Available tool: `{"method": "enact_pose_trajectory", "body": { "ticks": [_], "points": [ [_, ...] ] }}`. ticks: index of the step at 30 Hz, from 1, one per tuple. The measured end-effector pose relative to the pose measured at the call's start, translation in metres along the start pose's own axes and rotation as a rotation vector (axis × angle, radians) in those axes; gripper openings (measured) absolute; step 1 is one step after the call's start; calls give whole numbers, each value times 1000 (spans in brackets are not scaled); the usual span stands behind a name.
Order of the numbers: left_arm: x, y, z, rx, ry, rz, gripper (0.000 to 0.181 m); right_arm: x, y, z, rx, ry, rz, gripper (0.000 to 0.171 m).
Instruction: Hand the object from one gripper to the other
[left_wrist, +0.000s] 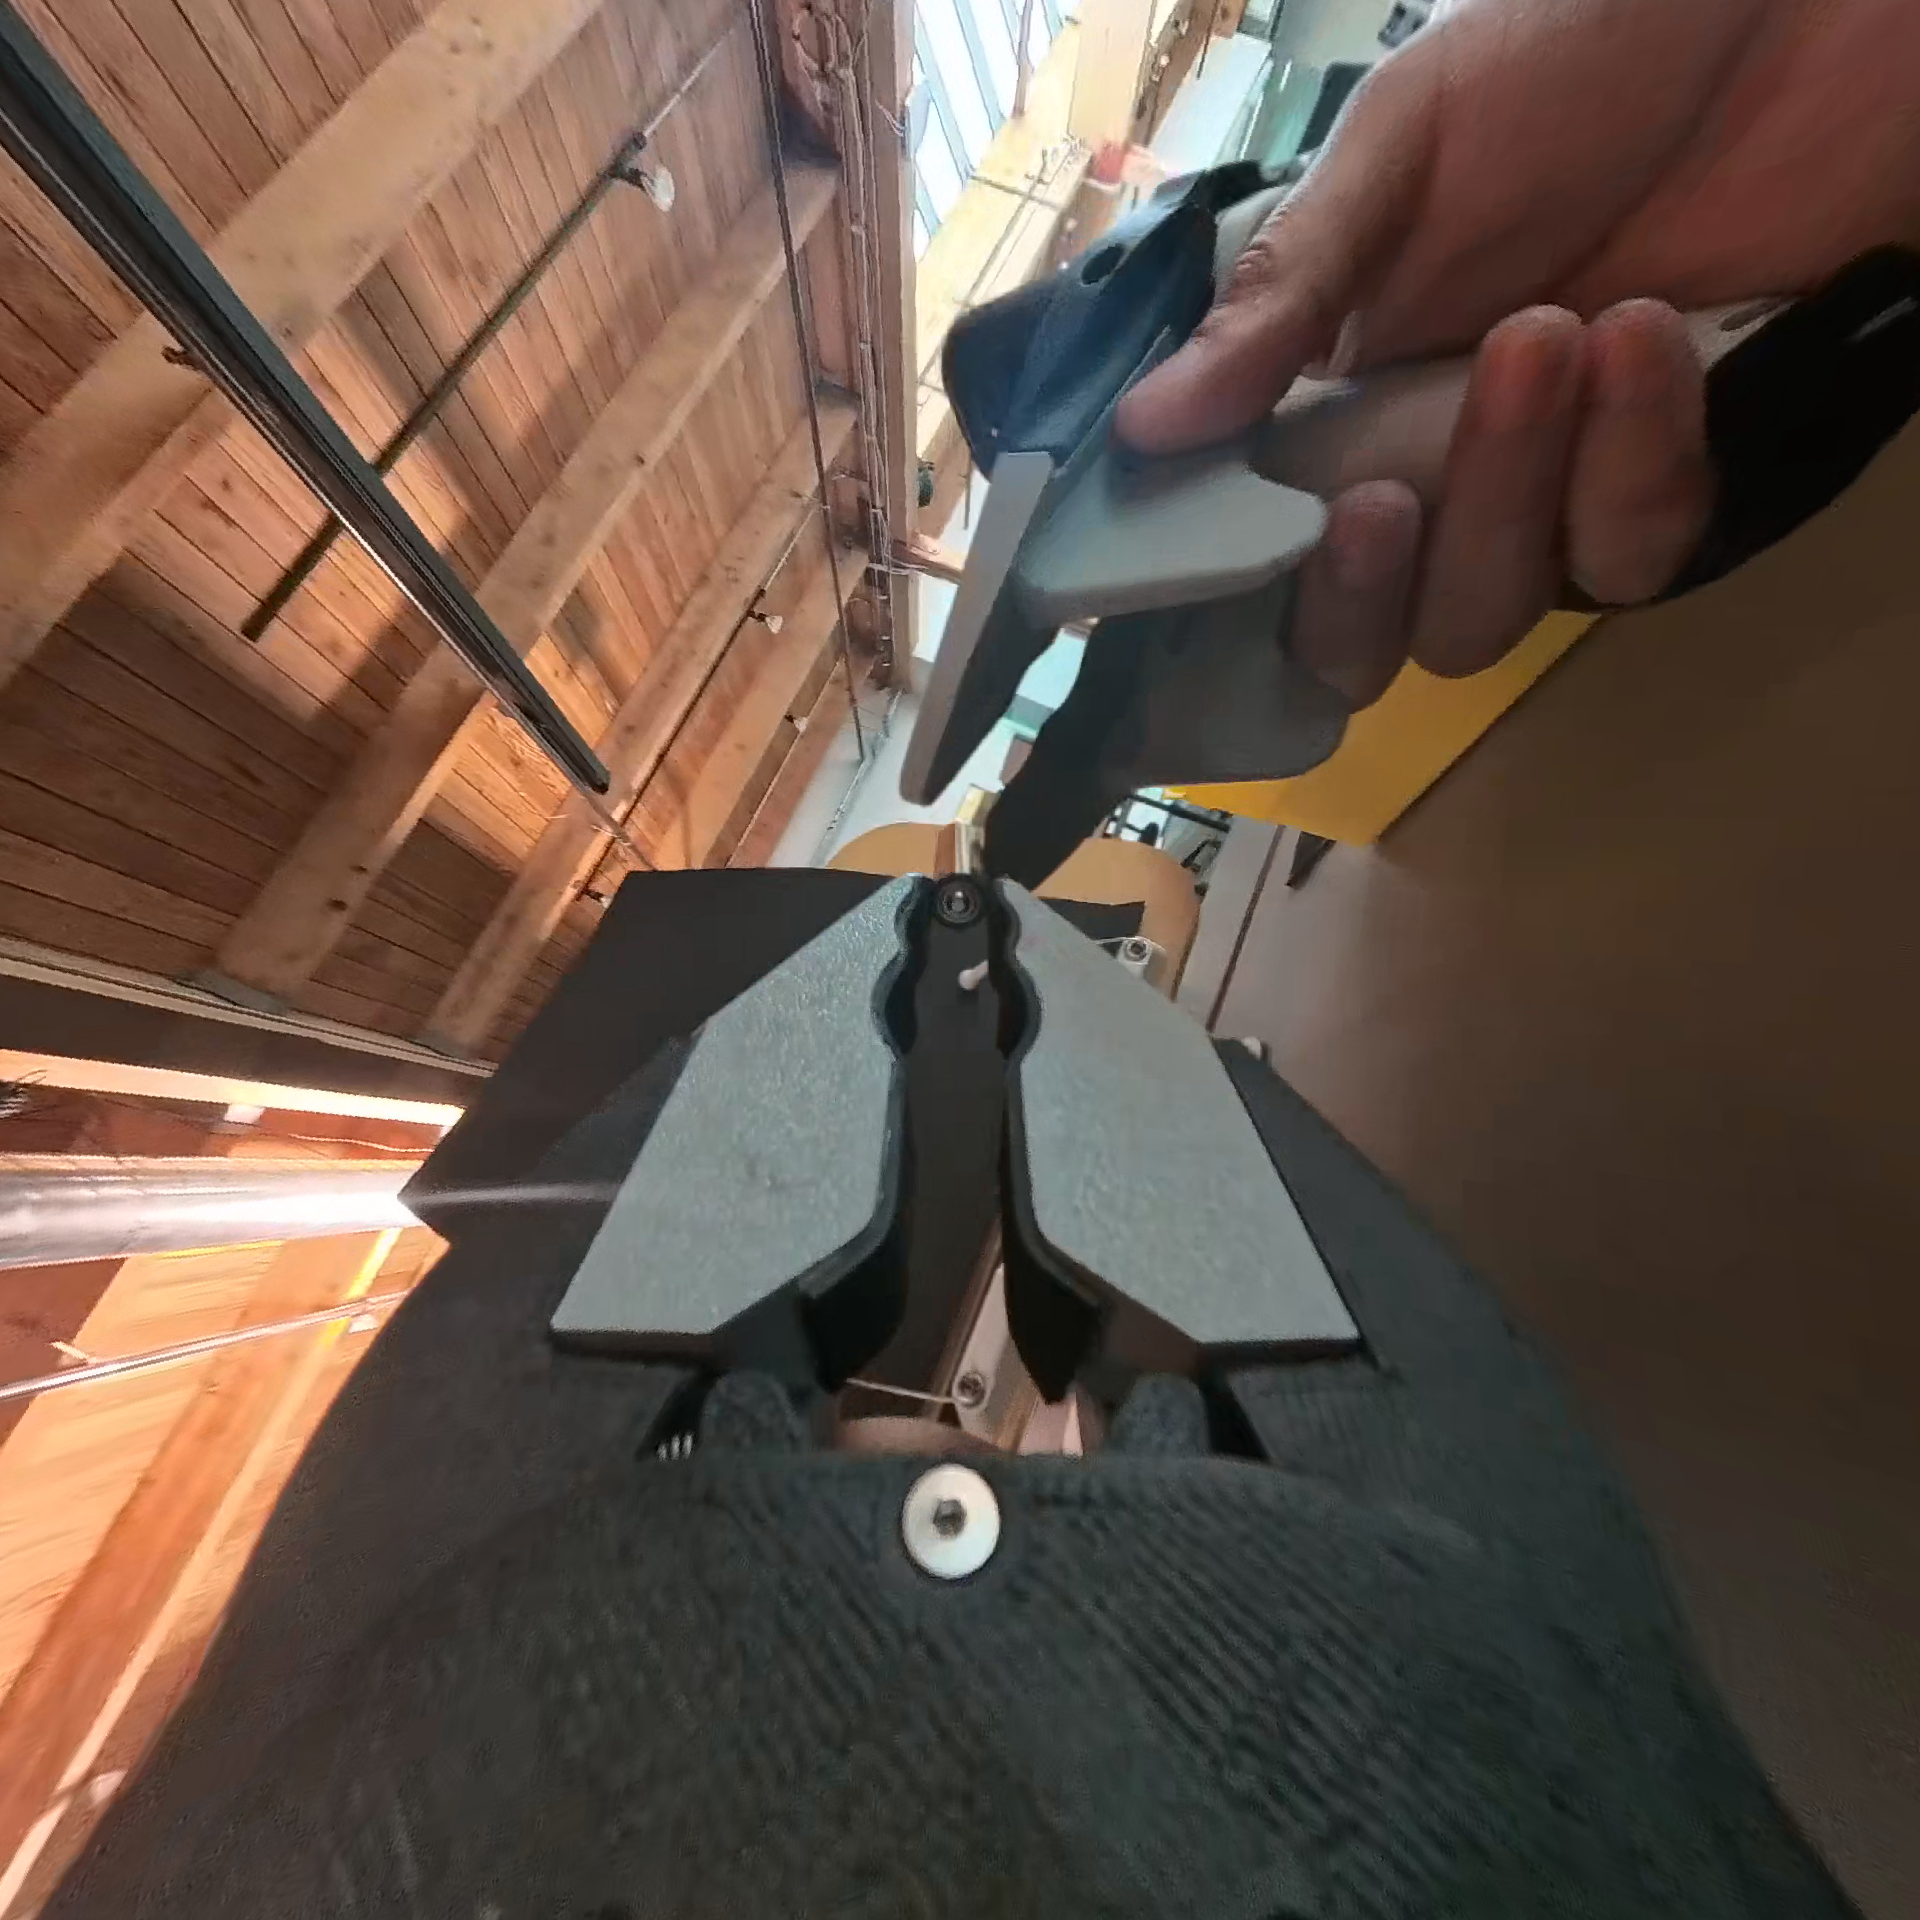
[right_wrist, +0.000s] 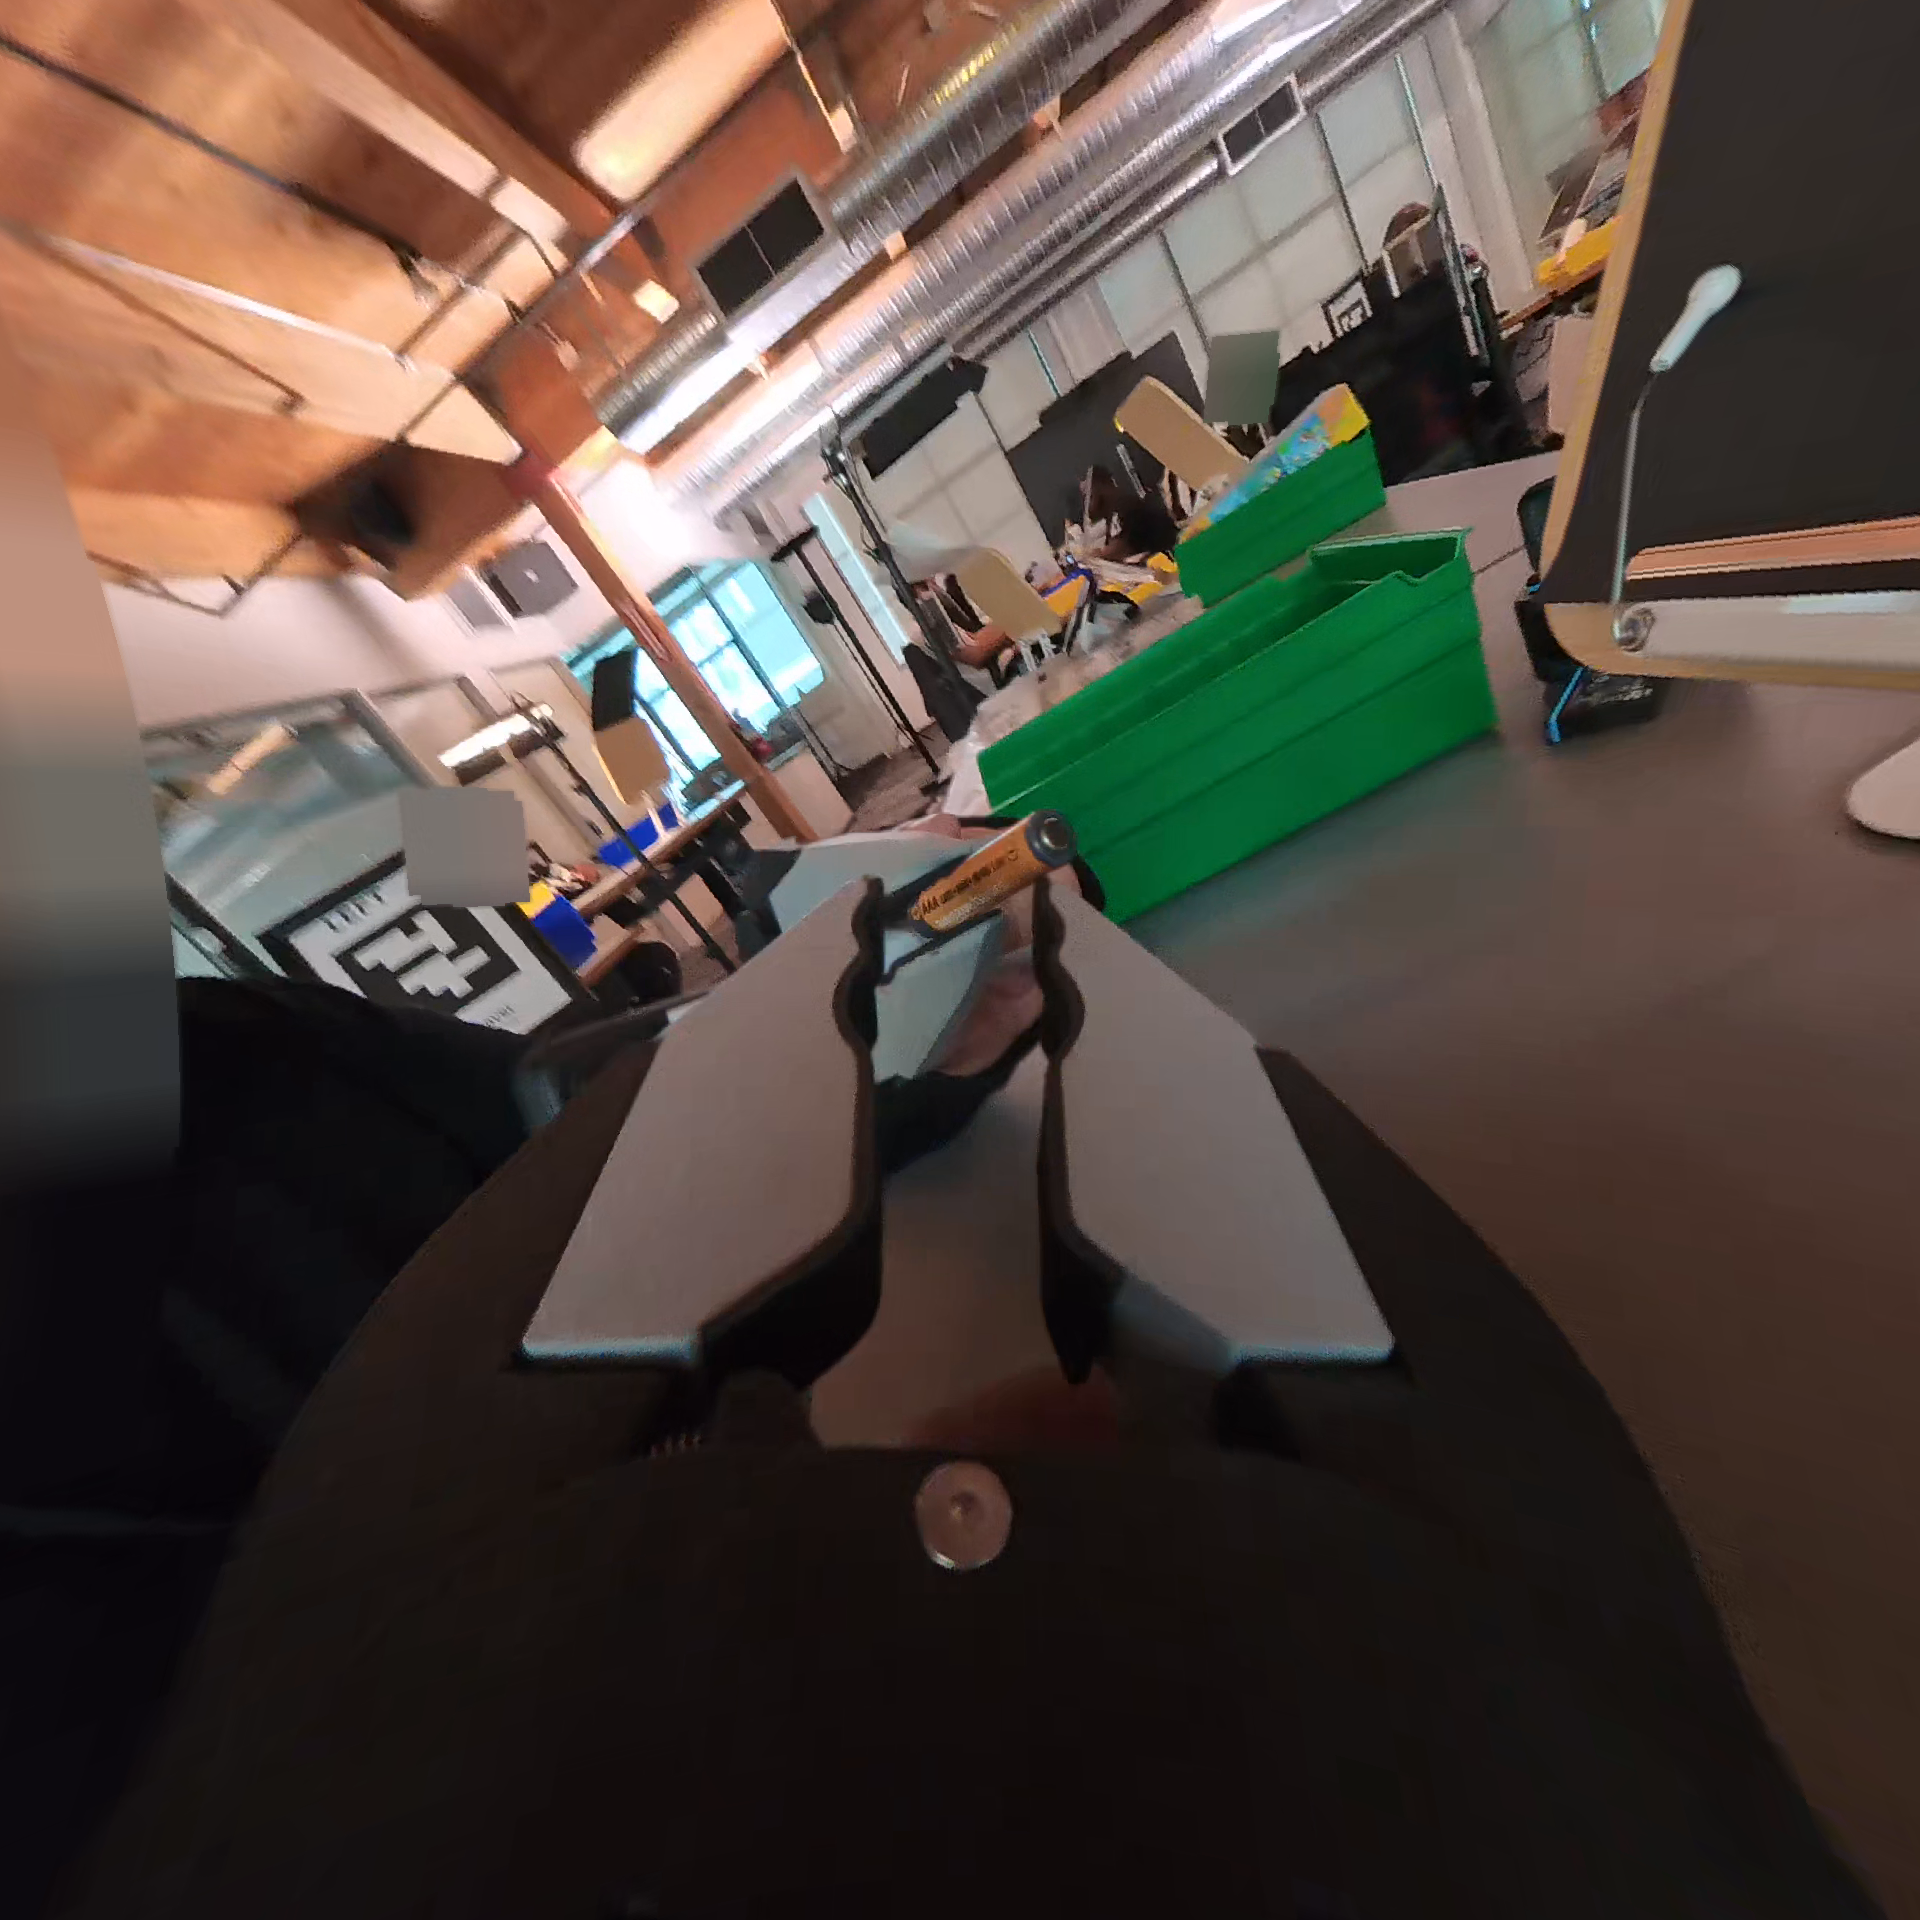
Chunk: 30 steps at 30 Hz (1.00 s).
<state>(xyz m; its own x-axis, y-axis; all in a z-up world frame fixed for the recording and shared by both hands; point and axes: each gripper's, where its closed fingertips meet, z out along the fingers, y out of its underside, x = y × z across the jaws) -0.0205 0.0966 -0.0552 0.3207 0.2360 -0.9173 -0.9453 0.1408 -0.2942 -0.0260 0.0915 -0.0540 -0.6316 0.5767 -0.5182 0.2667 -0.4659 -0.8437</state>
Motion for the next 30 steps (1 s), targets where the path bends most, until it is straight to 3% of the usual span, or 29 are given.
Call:
{"method": "enact_pose_trajectory", "body": {
  "ticks": [2, 18, 20, 22, 27, 30],
  "points": [
    [0, -1, 0, 2, -4, 0, 8, 3, -1, 0, 25, -5, 52, 11],
    [0, 3, 5, -47, -51, 71, 8, 8, -9, 5, 155, -61, 232, 8],
    [12, 10, 9, -67, 33, -66, 12, 17, -10, 2, 157, 17, 178, 6],
    [35, 13, 9, -50, 236, -336, 23, 34, -8, -6, 110, 186, 13, 6],
    [27, 31, 5, -64, 415, -994, 28, 62, -6, -29, -175, 657, -712, 6],
    [29, 35, 5, -68, 568, -1403, 38, 59, 2, -25, -337, 763, -1119, 6]
  ]
}}
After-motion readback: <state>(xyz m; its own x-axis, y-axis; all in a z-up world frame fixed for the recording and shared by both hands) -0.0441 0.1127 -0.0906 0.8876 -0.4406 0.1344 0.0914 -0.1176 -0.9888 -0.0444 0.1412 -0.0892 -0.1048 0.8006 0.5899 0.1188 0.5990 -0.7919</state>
